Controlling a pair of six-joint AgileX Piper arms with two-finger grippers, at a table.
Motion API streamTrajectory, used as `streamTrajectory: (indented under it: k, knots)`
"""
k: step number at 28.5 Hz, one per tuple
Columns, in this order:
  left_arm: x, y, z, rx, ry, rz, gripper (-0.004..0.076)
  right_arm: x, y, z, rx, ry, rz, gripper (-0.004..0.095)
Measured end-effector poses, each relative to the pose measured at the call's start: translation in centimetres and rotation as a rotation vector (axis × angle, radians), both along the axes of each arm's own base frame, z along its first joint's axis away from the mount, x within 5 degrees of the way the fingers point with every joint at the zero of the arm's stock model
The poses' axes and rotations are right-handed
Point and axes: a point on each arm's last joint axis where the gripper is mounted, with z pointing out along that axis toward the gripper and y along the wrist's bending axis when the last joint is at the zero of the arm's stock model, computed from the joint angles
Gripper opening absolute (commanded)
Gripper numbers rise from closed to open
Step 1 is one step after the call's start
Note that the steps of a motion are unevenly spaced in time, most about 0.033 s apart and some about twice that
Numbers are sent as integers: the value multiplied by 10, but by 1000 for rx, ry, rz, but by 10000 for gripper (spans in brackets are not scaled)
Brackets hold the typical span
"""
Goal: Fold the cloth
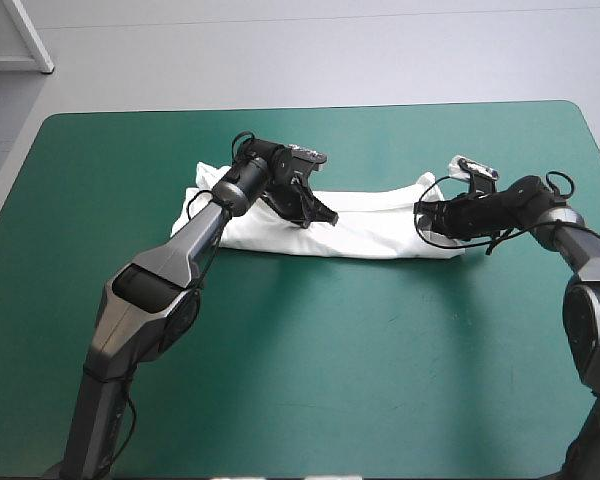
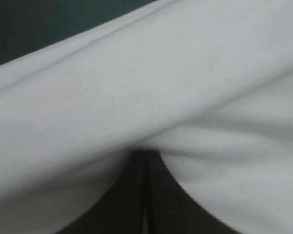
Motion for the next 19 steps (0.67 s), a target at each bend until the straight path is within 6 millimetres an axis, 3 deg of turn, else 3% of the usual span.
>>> streamTrajectory:
  k: [3,11,14,19]
  knots:
    - [0,0,0,-1,0,0,-8,0,6,-3,7,13,10,-6]
    - [0,0,0,-2,4,0,-8,-6,9,8,-4,-17,11,-14]
    - [0,0,0,-4,5,0,-8,-13,9,35,-3,-79,9,-13]
    - [-1,-1,0,-16,14,-3,-8,-21,13,100,53,-214,19,-14]
